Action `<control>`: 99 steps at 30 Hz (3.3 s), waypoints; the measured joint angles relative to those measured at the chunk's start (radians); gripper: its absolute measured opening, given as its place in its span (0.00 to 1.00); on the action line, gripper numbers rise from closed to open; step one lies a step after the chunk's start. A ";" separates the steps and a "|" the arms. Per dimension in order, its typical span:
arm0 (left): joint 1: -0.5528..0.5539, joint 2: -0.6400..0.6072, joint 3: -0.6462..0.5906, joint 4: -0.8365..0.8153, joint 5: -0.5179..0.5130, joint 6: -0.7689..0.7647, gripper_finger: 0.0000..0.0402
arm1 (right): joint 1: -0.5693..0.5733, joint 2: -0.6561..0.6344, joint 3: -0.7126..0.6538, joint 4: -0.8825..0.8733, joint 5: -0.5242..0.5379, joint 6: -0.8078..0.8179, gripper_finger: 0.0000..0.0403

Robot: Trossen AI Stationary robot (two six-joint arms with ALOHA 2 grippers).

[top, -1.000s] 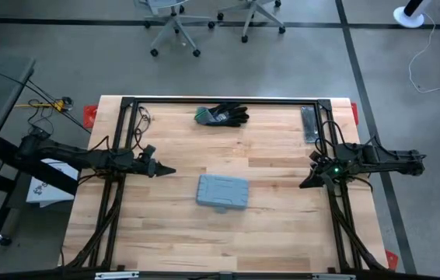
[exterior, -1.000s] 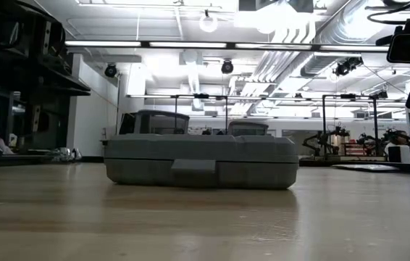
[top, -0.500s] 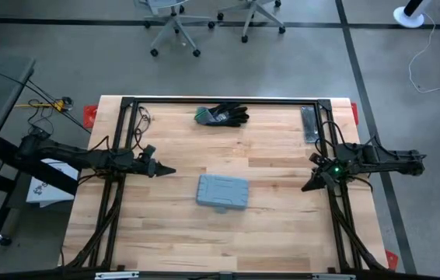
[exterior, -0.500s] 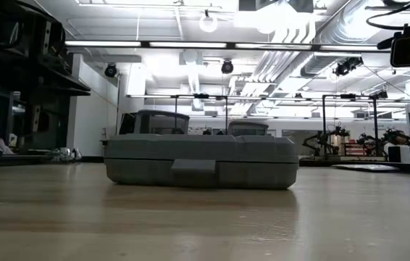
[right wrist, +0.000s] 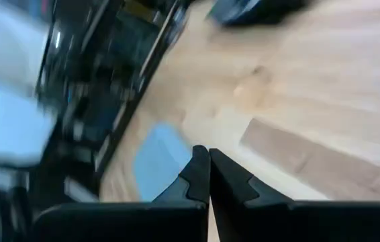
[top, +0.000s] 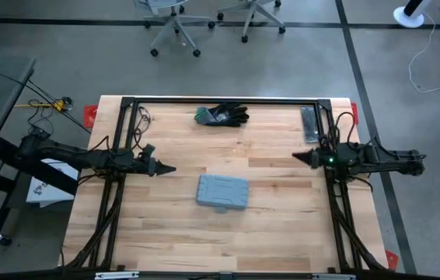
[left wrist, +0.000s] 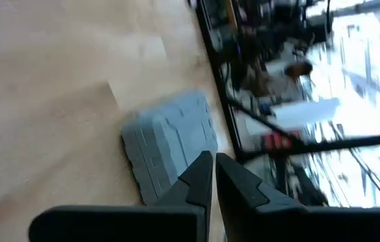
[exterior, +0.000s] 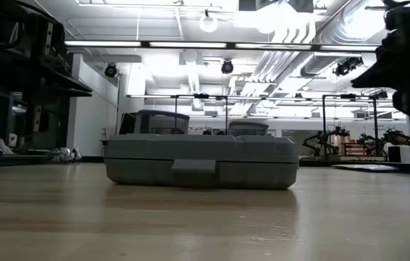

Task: Prefit tool cases
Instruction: Open the gray tool case

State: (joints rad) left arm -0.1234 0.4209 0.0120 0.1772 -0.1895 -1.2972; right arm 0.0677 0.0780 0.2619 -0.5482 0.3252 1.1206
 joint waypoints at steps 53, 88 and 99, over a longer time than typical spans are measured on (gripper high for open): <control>0.063 0.113 0.404 0.258 -0.171 0.512 0.04 | -0.002 0.001 0.000 0.881 0.265 -0.338 0.00; 0.200 0.600 1.027 -0.561 0.230 0.674 0.04 | -0.002 1.407 0.850 0.159 -0.290 -0.632 0.00; 0.149 0.608 0.993 -0.603 0.146 0.620 0.04 | 0.013 1.686 0.849 0.254 -0.571 -0.632 0.00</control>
State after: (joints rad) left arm 0.0256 1.0286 1.0052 -0.4262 -0.0436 -0.6775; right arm 0.0808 1.7642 1.1107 -0.2940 -0.2463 0.4885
